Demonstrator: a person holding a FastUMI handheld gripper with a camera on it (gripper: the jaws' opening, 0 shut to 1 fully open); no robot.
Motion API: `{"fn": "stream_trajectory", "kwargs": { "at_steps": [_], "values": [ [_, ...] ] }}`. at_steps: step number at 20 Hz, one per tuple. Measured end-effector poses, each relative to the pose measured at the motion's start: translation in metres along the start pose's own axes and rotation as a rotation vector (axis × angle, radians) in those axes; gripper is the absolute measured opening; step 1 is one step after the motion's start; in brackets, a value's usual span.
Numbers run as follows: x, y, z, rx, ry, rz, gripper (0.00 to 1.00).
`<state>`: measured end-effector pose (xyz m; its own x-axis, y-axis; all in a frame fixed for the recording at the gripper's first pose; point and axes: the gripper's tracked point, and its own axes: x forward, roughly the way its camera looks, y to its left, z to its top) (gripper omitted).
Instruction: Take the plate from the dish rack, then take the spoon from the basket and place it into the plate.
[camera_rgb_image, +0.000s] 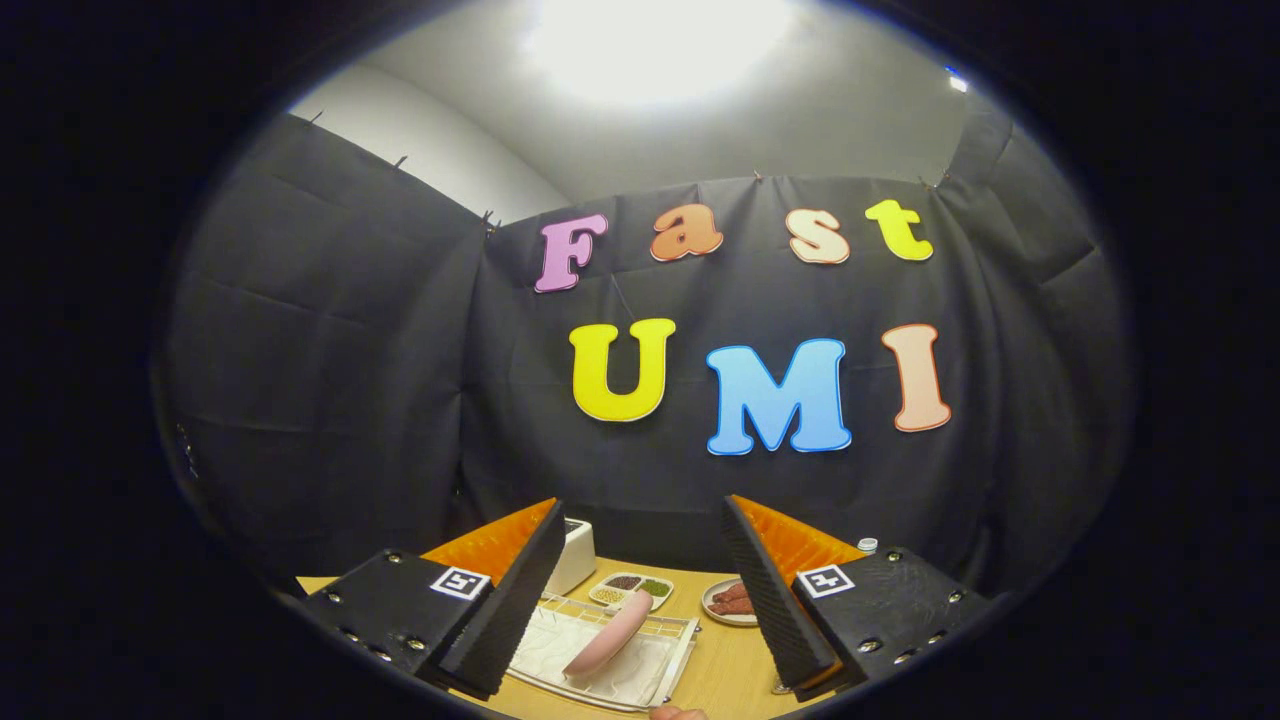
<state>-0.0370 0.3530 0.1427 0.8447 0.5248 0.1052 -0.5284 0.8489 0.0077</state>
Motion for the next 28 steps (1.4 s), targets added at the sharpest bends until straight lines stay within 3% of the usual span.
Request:
{"fn": "stream_trajectory", "kwargs": {
  "at_steps": [11,17,22,28],
  "values": [
    [0.081,0.002,-0.075,0.025,0.302,-0.035,0.96],
    [0.111,0.0,-0.15,0.088,0.572,-0.049,0.96],
    [0.117,0.006,-0.209,0.164,0.814,-0.044,0.97],
    [0.114,0.017,-0.25,0.234,1.009,-0.011,0.97]
  ]
}}
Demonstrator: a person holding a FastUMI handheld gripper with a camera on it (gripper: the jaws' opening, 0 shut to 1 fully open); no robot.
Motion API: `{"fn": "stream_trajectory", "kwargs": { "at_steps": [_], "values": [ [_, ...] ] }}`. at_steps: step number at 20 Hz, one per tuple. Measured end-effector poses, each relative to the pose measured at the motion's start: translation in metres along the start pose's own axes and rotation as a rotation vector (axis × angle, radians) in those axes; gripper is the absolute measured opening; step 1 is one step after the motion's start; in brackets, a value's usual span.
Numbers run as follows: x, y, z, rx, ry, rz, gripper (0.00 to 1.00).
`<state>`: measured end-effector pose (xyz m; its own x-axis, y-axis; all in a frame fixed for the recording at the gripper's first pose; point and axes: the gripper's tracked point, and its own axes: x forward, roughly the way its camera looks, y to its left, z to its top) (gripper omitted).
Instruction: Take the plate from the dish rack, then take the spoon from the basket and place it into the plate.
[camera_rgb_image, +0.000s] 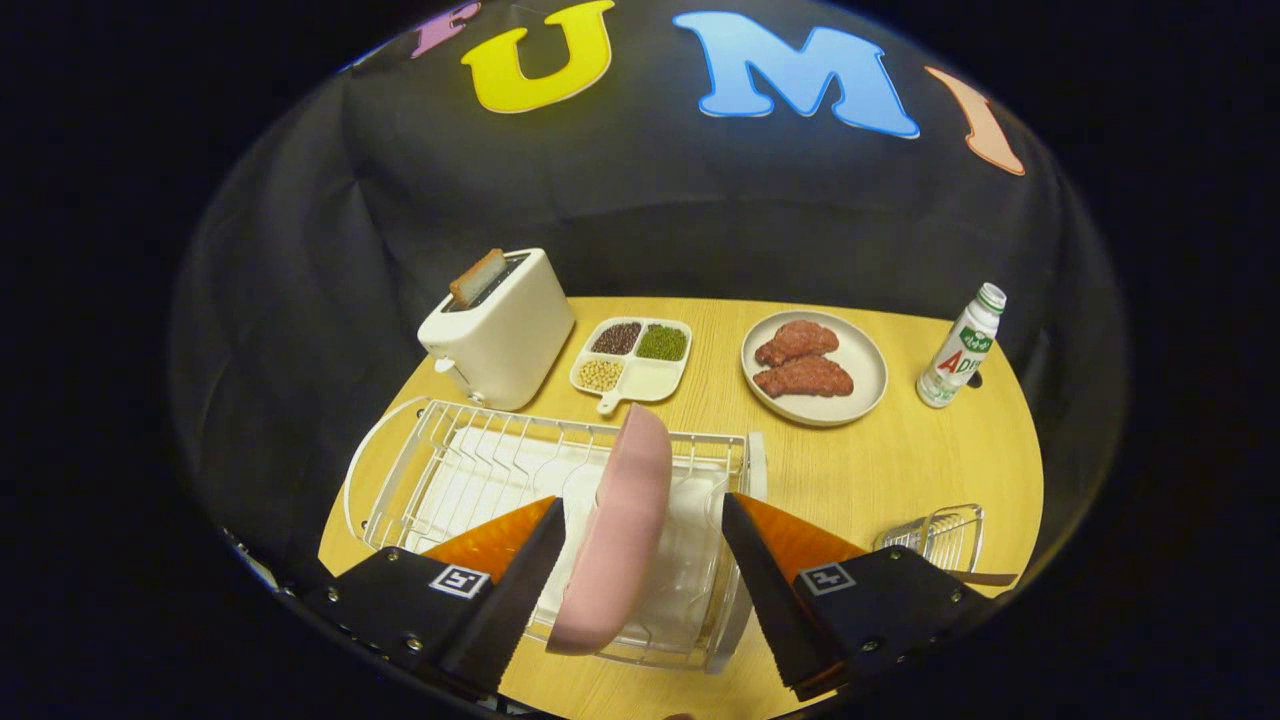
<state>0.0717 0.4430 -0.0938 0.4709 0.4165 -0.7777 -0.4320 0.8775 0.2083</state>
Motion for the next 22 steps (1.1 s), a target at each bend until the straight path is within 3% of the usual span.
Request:
{"fn": "stream_trajectory", "kwargs": {
  "at_steps": [7,10,11,13,15,22],
  "values": [
    [0.02,0.003,-0.024,0.07,0.195,0.021,0.93],
    [0.027,0.008,-0.032,0.091,0.263,0.017,0.65],
    [0.027,0.01,-0.033,0.092,0.284,0.012,0.48],
    [0.023,0.001,-0.041,0.076,0.328,-0.062,0.46],
    [0.023,-0.001,-0.039,0.084,0.345,-0.108,0.36],
    [0.013,-0.001,-0.033,0.053,0.358,-0.16,0.36]
  ]
}}
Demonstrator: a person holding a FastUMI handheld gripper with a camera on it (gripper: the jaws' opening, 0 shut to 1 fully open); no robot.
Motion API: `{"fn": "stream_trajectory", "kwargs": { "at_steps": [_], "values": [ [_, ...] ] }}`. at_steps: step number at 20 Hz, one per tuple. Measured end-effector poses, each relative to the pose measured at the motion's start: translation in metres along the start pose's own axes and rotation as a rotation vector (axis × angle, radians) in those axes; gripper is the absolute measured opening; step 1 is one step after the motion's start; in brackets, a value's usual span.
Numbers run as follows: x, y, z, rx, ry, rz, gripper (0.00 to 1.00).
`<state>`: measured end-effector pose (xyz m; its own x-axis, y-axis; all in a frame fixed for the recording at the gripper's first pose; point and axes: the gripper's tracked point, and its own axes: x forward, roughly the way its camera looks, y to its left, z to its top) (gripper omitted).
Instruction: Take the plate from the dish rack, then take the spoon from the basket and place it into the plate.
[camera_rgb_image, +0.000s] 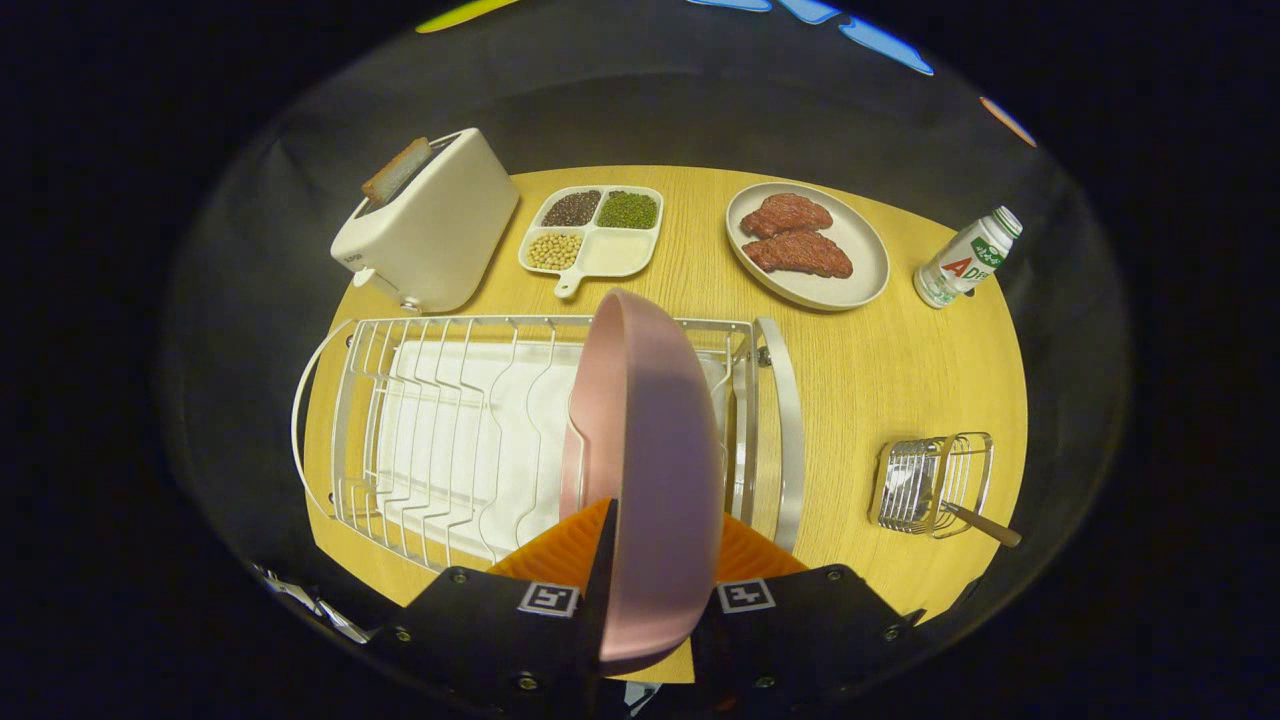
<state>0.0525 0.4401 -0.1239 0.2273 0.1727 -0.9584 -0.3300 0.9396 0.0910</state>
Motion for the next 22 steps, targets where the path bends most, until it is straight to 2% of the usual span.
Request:
{"fn": "stream_trajectory", "kwargs": {
  "at_steps": [6,10,11,22],
  "values": [
    [-0.008,-0.007,0.011,-0.082,-0.024,-0.077,0.36],
    [-0.012,-0.011,0.031,-0.194,-0.079,-0.174,0.36],
    [-0.016,-0.008,0.034,-0.191,-0.071,-0.181,0.29],
    [-0.022,-0.008,0.044,-0.215,-0.113,-0.261,0.29]
  ]
}}
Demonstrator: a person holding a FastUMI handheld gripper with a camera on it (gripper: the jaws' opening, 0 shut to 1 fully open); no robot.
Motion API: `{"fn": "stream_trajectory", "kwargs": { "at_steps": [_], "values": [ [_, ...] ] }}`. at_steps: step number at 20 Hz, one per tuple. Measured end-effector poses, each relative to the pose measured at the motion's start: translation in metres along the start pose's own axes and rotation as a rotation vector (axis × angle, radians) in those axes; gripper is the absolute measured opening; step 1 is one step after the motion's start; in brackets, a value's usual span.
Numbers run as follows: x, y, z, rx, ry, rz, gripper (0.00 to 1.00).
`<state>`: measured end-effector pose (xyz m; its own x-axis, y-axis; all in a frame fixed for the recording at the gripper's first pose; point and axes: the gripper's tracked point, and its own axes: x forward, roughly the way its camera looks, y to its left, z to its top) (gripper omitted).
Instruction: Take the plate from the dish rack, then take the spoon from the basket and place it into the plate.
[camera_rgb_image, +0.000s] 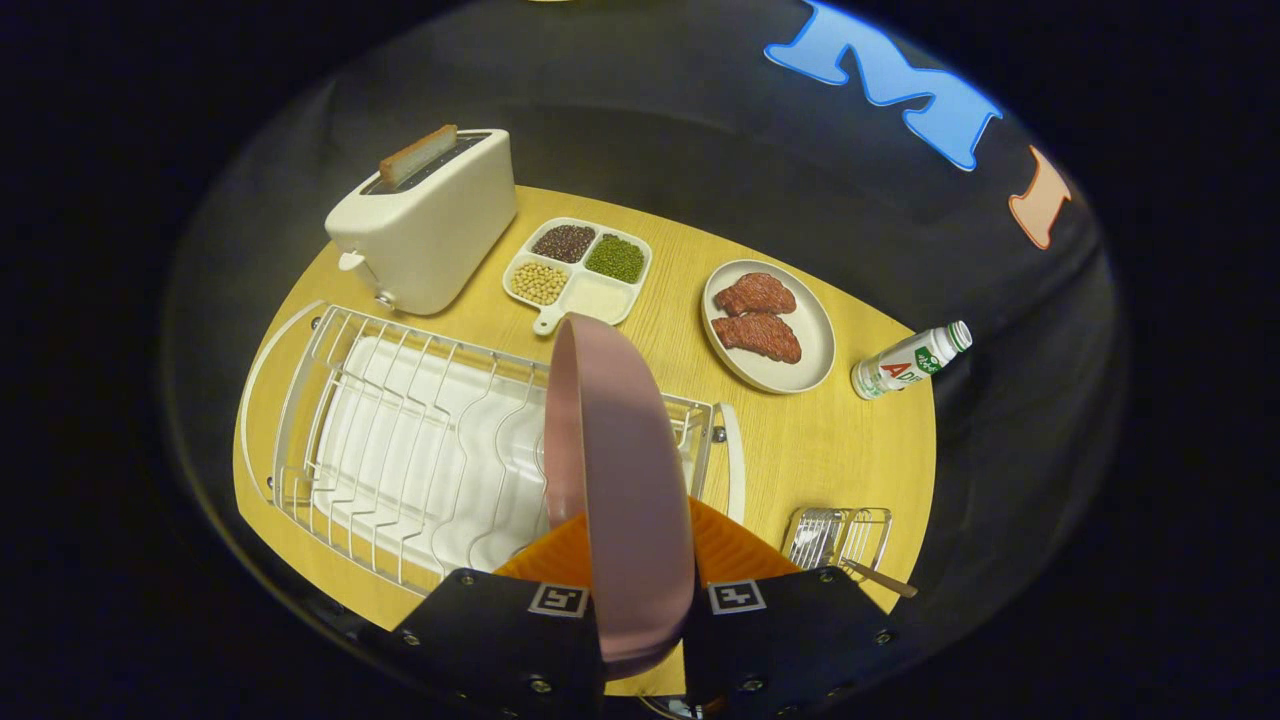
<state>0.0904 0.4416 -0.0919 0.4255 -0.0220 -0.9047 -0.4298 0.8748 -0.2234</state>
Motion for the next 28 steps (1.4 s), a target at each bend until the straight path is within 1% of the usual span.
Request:
{"fn": "stream_trajectory", "kwargs": {
  "at_steps": [2,3,7,11,14,17,19,24,28],
  "values": [
    [-0.003,-0.007,0.01,-0.028,-0.033,-0.03,0.29],
    [-0.007,-0.008,0.013,-0.024,-0.038,-0.025,0.29],
    [-0.017,-0.014,0.01,0.03,-0.037,0.024,0.29],
    [-0.034,-0.028,-0.007,0.076,-0.036,0.091,0.29],
    [-0.053,-0.03,-0.028,0.141,-0.029,0.188,0.29],
    [-0.073,-0.032,-0.057,0.176,-0.022,0.279,0.29],
    [-0.083,-0.022,-0.081,0.216,-0.003,0.38,0.29],
    [-0.091,0.0,-0.146,0.337,0.076,0.58,0.29],
    [-0.084,0.02,-0.198,0.453,0.123,0.693,0.29]
  ]
}}
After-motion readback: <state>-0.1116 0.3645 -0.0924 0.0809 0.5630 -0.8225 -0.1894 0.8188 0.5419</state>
